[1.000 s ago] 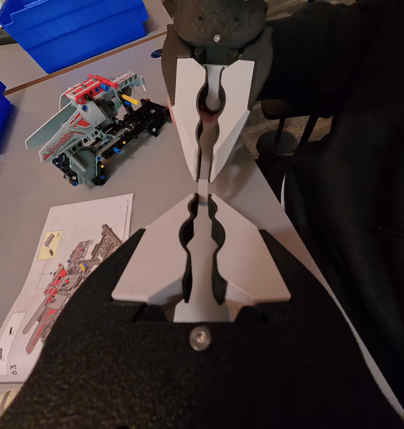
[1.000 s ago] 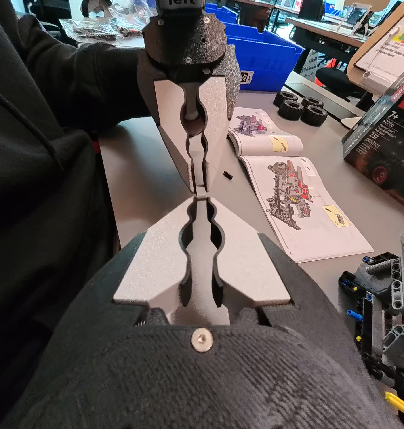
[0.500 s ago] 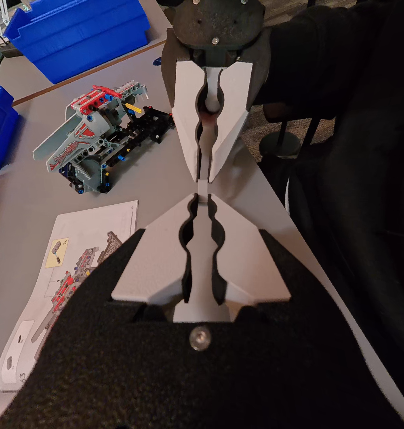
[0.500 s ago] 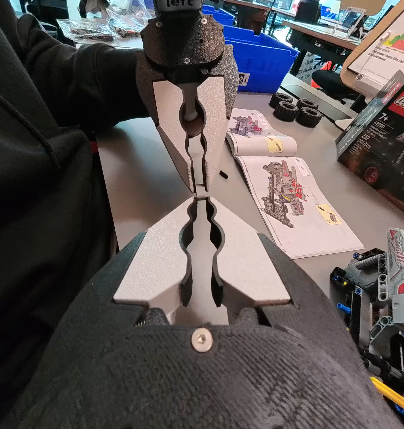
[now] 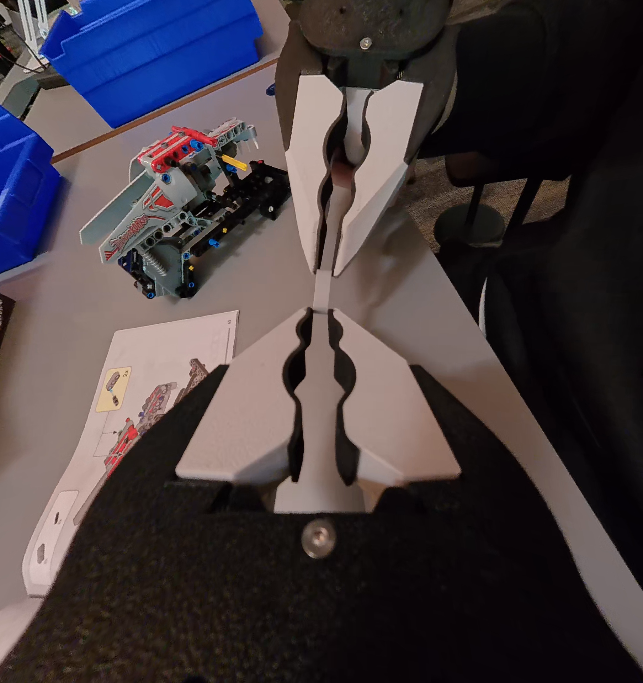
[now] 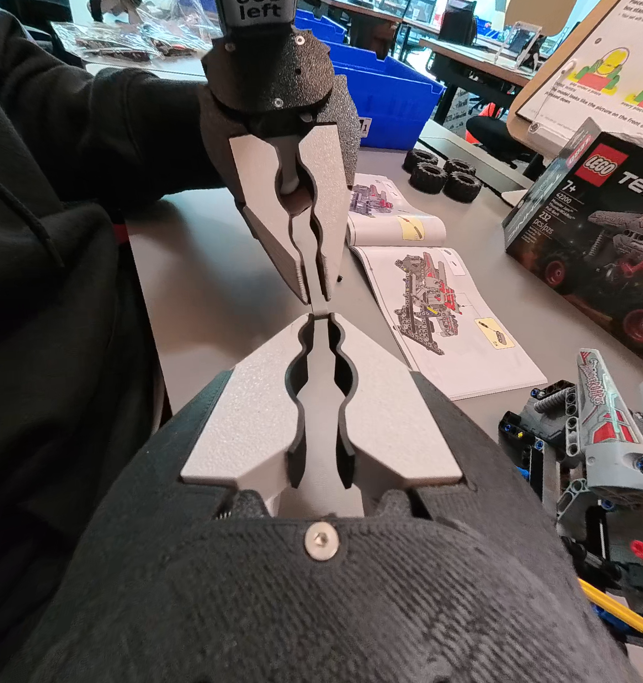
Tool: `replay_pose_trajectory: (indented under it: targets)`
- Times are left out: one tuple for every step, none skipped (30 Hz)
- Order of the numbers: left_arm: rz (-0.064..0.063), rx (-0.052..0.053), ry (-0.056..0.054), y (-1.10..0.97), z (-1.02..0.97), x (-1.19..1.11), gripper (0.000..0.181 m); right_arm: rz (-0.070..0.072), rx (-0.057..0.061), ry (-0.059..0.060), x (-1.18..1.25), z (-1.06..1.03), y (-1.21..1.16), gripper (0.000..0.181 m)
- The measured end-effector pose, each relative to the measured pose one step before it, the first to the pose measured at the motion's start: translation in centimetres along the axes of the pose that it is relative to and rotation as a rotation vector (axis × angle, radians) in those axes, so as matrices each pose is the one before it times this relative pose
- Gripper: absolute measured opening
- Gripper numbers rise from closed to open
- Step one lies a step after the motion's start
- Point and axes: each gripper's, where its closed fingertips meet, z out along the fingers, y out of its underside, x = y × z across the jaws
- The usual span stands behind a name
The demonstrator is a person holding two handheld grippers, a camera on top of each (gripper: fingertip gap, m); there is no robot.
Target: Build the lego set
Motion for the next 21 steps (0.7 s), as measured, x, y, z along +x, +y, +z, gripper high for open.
replay_pose_trajectory:
  targets:
    - [-0.0005, 0.0013, -0.0019, -0.02, -0.016, -0.047, 0.006, -0.0018, -0.0033, 0.0026, 0.036, 0.013, 0.064, 0.006]
    - [-0.0007, 0.0009, -0.0021, 0.003, -0.031, -0.045, 0.006, -0.0008, 0.0011, 0.0025, 0.041, -0.028, -0.025, 0.006]
    - [-0.0011, 0.0007, -0.0027, 0.022, -0.035, -0.059, 0.004, -0.0002, 0.0057, 0.0027, 0.04, -0.03, -0.088, 0.006]
    - [-0.0017, -0.0006, -0.0052, 0.033, -0.048, -0.102, 0.002, 0.0, 0.003, 0.0026, 0.047, -0.045, -0.05, 0.006]
    - [-0.0006, -0.0037, -0.0101, 0.093, -0.05, -0.193, 0.0, 0.0003, 0.0007, 0.0021, 0.051, -0.04, -0.001, 0.006]
    - [0.0009, -0.0053, -0.005, 0.11, -0.038, -0.12, 0.0, 0.0019, 0.0004, 0.0009, 0.043, -0.043, 0.019, 0.006]
    - [0.0006, -0.0049, 0.0013, 0.098, -0.028, -0.02, 0.0, 0.0025, -0.0013, 0.0024, 0.052, -0.028, 0.032, 0.006]
    - [0.0015, -0.0044, 0.001, 0.07, -0.003, -0.001, 0.0, 0.005, 0.0001, 0.0018, 0.047, -0.014, 0.004, 0.006]
    - [0.0058, -0.0067, -0.002, 0.079, 0.014, -0.022, 0.0, 0.0092, 0.0037, -0.0068, -0.091, -0.001, -0.03, 0.006]
    - [0.0107, -0.0078, -0.0036, 0.076, 0.042, -0.015, 0.0, 0.014, 0.0088, -0.008, -0.098, 0.032, -0.106, 0.006]
    - [0.0133, -0.0062, -0.0013, 0.047, 0.06, 0.039, 0.0, 0.0185, 0.0121, -0.0081, -0.118, 0.078, -0.128, 0.006]
    - [0.0117, -0.0029, 0.0029, -0.012, 0.064, 0.104, 0.0, 0.018, 0.0085, -0.0136, -0.184, 0.128, -0.05, 0.007]
    - [0.0072, 0.0021, 0.0012, -0.072, 0.048, 0.064, 0.0, 0.0132, 0.0043, -0.0028, -0.04, 0.14, 0.002, 0.01]
    - [0.0025, 0.005, -0.0043, -0.074, 0.02, -0.039, 0.0, 0.0019, -0.0047, 0.0047, 0.067, 0.097, 0.123, 0.005]
    - [-0.0013, 0.0021, -0.0018, -0.005, -0.018, -0.025, 0.0, -0.0111, -0.0081, 0.0004, 0.022, 0.014, 0.148, 0.0]
    - [-0.0057, -0.0037, -0.0018, 0.124, -0.04, -0.062, 0.0, -0.0083, -0.0057, 0.0077, 0.125, -0.04, 0.084, 0.0]
    - [-0.0105, -0.012, -0.0057, 0.317, -0.015, -0.175, 0.0, -0.0043, -0.0036, 0.0078, 0.146, -0.086, 0.028, 0.0]
    - [-0.0132, -0.0285, 0.0012, 0.648, 0.056, -0.109, 0.0, 0.0026, -0.0044, 0.0154, 0.306, -0.086, 0.073, 0.0]
    - [-0.0142, -0.0416, 0.011, 0.888, 0.16, 0.049, 0.0, 0.0097, -0.0153, 0.0234, 0.446, -0.053, 0.286, 0.0]
    - [-0.0195, -0.043, 0.0153, 0.873, 0.251, 0.15, 0.005, 0.0091, -0.0272, 0.0045, 0.154, 0.016, 0.479, 0.0]
    - [-0.0316, -0.036, -0.0041, 0.696, 0.31, -0.116, 0.011, 0.01, -0.0311, -0.0185, -0.245, 0.078, 0.556, 0.0]
